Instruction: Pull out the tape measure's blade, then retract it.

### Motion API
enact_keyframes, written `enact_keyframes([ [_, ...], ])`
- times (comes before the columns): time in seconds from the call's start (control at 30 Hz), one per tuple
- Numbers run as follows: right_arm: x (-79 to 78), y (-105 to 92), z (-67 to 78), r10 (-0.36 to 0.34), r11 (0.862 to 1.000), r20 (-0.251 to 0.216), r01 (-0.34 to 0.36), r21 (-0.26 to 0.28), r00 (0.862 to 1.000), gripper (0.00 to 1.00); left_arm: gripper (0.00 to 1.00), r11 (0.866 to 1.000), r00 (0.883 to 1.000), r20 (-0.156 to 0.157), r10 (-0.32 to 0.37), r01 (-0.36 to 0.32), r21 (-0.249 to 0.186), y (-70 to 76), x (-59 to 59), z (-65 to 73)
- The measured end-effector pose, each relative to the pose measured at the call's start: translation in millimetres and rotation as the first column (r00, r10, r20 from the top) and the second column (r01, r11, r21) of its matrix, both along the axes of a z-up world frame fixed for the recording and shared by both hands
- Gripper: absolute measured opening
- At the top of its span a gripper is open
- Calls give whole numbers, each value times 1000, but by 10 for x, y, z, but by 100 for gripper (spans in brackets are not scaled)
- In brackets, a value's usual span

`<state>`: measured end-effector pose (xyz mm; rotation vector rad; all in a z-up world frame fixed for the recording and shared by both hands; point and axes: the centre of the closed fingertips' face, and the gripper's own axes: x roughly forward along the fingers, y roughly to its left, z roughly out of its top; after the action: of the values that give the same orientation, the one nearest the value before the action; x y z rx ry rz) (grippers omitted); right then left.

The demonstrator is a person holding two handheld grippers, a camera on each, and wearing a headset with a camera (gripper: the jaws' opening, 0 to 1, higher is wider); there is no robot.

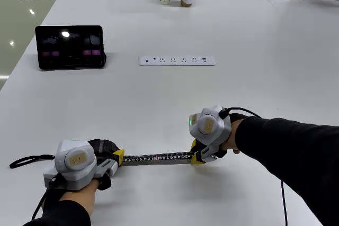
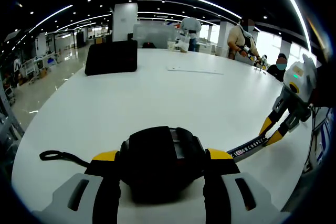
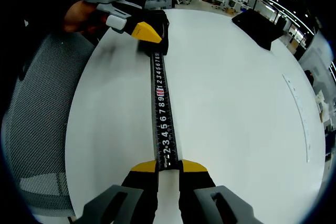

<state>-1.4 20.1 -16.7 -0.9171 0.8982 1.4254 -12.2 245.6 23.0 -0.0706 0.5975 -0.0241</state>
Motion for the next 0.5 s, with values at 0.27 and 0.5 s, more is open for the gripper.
enact_keyframes([
  [0.27, -5, 40, 1, -7, 1000, 0, 7, 9, 1000, 12, 59, 1000, 1000, 2, 1, -1, 1, 10, 9, -7],
  [0.5, -12, 71, -3, 8, 1000, 3, -8, 4, 1000, 12, 59, 1000, 1000, -3, 1, -1, -1, 12, 14, -12],
])
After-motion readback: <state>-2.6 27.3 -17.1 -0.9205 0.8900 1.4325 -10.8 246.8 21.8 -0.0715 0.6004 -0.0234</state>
